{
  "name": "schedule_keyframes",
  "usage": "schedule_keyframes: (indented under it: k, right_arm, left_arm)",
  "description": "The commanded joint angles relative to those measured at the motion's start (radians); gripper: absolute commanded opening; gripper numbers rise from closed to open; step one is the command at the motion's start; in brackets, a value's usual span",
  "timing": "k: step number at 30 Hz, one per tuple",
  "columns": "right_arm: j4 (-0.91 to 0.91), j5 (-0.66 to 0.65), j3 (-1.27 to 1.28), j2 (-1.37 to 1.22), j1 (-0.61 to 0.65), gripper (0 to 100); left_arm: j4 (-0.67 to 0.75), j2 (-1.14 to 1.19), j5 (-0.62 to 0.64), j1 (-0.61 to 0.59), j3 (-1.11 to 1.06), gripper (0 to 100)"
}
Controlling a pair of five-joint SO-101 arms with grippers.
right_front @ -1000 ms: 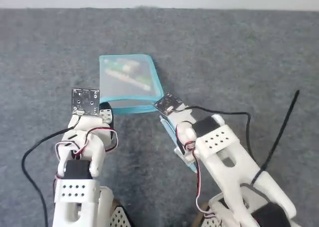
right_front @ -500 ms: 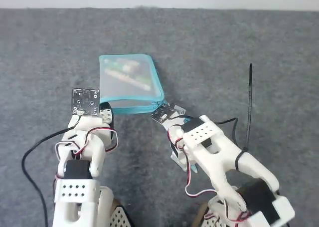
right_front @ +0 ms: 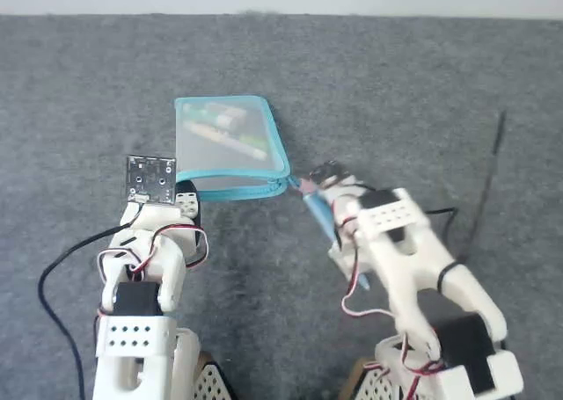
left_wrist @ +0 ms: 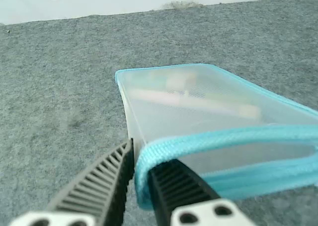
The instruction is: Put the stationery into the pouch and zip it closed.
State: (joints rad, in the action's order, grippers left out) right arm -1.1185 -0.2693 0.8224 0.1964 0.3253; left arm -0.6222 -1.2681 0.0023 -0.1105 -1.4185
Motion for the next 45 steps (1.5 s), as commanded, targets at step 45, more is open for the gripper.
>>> schedule_keyframes:
  k: [45]
  right_arm:
    - [-0.654,-0.086,-0.678,0.506,0.328,0.8]
  left_arm:
    - [0.034,-0.008,0.011,0.003,0.019,1]
